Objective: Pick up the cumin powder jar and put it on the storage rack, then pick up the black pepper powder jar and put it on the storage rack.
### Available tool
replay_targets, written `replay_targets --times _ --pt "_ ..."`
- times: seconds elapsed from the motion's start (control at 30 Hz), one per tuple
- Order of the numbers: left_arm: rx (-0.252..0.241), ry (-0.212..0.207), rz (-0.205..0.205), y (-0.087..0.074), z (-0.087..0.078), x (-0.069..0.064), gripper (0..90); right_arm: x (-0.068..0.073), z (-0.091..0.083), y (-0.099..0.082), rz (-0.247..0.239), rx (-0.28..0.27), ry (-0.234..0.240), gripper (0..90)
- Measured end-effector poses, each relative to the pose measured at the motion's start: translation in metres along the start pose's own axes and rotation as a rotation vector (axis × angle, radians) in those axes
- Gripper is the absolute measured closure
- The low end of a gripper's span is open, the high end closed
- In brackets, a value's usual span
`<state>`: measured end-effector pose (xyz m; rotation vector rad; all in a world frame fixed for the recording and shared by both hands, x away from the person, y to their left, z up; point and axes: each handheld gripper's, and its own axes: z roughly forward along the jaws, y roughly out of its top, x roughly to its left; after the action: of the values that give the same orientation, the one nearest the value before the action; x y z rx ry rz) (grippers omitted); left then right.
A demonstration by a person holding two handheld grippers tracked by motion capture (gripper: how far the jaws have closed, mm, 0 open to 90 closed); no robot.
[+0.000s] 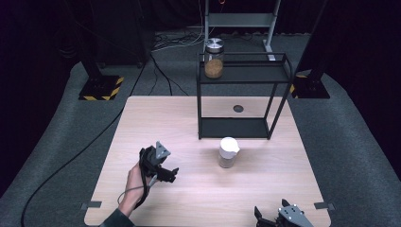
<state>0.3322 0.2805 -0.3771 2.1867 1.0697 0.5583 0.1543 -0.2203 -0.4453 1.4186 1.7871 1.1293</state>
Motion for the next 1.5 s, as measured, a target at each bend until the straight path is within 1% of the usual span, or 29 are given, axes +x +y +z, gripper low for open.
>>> replay_targets --times 0.03,0.07,0.1,0.13,0.17,0.2,0.23,0.33,0.4,0.43,0.47,0.53,0.6,0.67,0.7,0.93,1.07,1.17,1.4,1.5 --pt "0.000 0.005 -0.015 -0.007 0.002 -0.002 0.0 0.000 0.001 0.000 -0.001 0.001 0.002 0.0" --pt "0.007 -0.001 -0.032 -0.016 0.006 -0.003 0.0 0.000 0.001 0.000 -0.002 0.003 0.004 0.0" --pt "0.008 0.002 -0.042 -0.023 0.007 -0.004 0.0 0.001 0.002 0.000 -0.004 0.005 0.007 0.0" --pt "0.000 0.005 -0.058 -0.030 0.007 -0.005 0.0 0.001 0.002 0.001 -0.006 0.007 0.006 0.0" --pt "-0.007 -0.007 -0.077 -0.036 0.008 -0.002 0.0 0.002 0.003 0.001 -0.010 0.013 0.006 0.0" --pt "-0.013 -0.005 -0.094 -0.041 0.008 -0.001 0.0 0.002 0.003 0.001 -0.013 0.016 0.004 0.0" --pt "-0.019 0.008 -0.115 -0.046 0.009 -0.002 0.0 0.002 0.004 0.002 -0.013 0.020 0.004 0.0" --pt "-0.030 0.024 -0.160 -0.056 0.011 -0.001 0.0 0.002 0.006 0.002 -0.011 0.029 0.008 0.0" --pt "-0.024 0.026 -0.160 -0.057 0.013 -0.001 0.0 0.002 0.006 0.002 -0.012 0.029 0.008 0.0" --pt "-0.020 0.043 -0.159 -0.059 0.016 -0.004 0.0 0.003 0.006 0.002 -0.010 0.028 0.010 0.0" --pt "-0.028 0.040 -0.169 -0.061 0.016 -0.003 0.1 0.003 0.007 0.001 -0.010 0.027 0.009 0.0" --pt "-0.047 0.055 -0.176 -0.064 0.016 -0.004 0.2 0.004 0.007 0.001 -0.010 0.025 0.007 0.0" --pt "-0.033 0.048 -0.175 -0.062 0.017 -0.001 0.2 0.005 0.008 0.000 -0.011 0.025 0.003 0.0" --pt "-0.034 0.032 -0.159 -0.063 0.017 0.002 0.1 0.008 0.009 0.001 -0.012 0.031 -0.007 0.0" --pt "-0.033 0.029 -0.157 -0.063 0.017 0.003 0.0 0.008 0.010 0.000 -0.014 0.030 -0.009 0.0" --pt "-0.035 0.035 -0.162 -0.062 0.018 0.003 0.0 0.011 0.013 0.000 -0.017 0.036 -0.008 0.0" --pt "-0.036 0.031 -0.159 -0.062 0.019 0.005 0.1 0.014 0.014 0.001 -0.019 0.045 -0.020 0.0" --pt "-0.035 0.031 -0.159 -0.062 0.019 0.005 0.1 0.014 0.013 0.001 -0.021 0.040 -0.019 0.0" --pt "-0.035 0.032 -0.158 -0.062 0.019 0.005 0.1 0.013 0.013 0.001 0.001 0.030 -0.019 0.0" --pt "-0.036 0.030 -0.155 -0.062 0.019 0.005 0.2 0.013 0.015 0.004 0.005 0.039 -0.011 0.0"
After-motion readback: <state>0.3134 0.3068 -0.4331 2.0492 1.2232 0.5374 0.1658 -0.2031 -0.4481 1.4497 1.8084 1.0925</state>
